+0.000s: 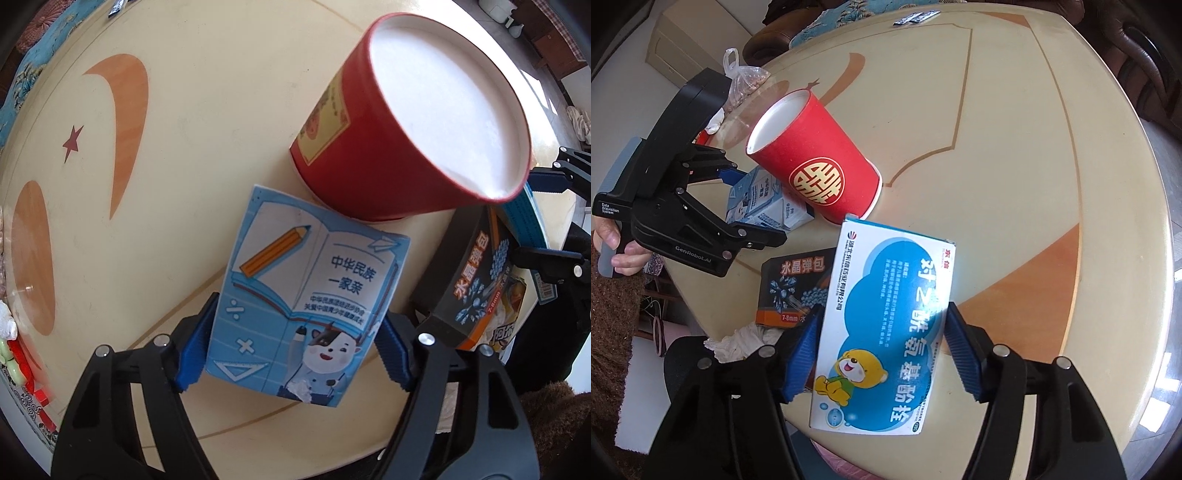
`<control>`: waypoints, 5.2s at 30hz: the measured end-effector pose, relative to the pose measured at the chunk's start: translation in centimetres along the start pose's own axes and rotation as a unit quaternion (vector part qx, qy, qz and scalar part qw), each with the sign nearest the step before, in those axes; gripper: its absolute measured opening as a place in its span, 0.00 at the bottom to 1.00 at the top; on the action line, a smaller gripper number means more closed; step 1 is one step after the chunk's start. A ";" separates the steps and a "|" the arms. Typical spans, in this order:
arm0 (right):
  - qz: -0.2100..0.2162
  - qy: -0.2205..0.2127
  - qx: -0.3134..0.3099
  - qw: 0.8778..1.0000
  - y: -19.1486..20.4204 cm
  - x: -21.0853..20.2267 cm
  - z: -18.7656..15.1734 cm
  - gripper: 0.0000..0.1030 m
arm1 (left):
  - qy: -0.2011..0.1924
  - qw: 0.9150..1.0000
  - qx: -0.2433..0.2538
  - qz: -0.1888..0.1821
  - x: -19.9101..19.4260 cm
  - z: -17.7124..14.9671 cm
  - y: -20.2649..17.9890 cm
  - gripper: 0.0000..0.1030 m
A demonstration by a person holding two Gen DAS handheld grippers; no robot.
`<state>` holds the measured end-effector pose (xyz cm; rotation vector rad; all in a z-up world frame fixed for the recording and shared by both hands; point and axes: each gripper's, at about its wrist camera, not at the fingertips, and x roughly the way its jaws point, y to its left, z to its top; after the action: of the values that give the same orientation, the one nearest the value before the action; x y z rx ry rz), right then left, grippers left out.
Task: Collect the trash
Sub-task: 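Grasp the blue milk carton with the left tool while the right tool grasps the blue medicine box, then lift the milk carton and medicine box with both tools toward the pink bin, then lower both held boxes past the table edge over the pink bin opening, then open both tools to drop the carton and medicine box into the bin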
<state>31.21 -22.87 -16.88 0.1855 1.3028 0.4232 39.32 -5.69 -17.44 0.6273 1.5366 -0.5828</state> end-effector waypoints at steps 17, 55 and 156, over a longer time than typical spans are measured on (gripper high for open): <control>-0.043 -0.043 0.008 0.998 0.5 -3.9 0.4 0.61 | -0.018 0.994 -0.109 -0.009 -0.3 -3.5 2.4 0.69; -0.082 -0.129 -0.061 0.986 10.6 -15.8 -7.1 0.61 | -0.178 0.977 -0.100 0.059 -15.7 -18.2 -7.7 0.66; -0.079 0.126 0.088 0.985 0.9 14.7 -25.2 0.62 | 0.087 0.978 -0.172 -0.076 21.1 -19.3 -20.0 0.66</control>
<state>9.87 -18.75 -36.31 0.1787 1.5928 0.1991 10.76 -5.78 -37.59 0.3018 1.8100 -0.3677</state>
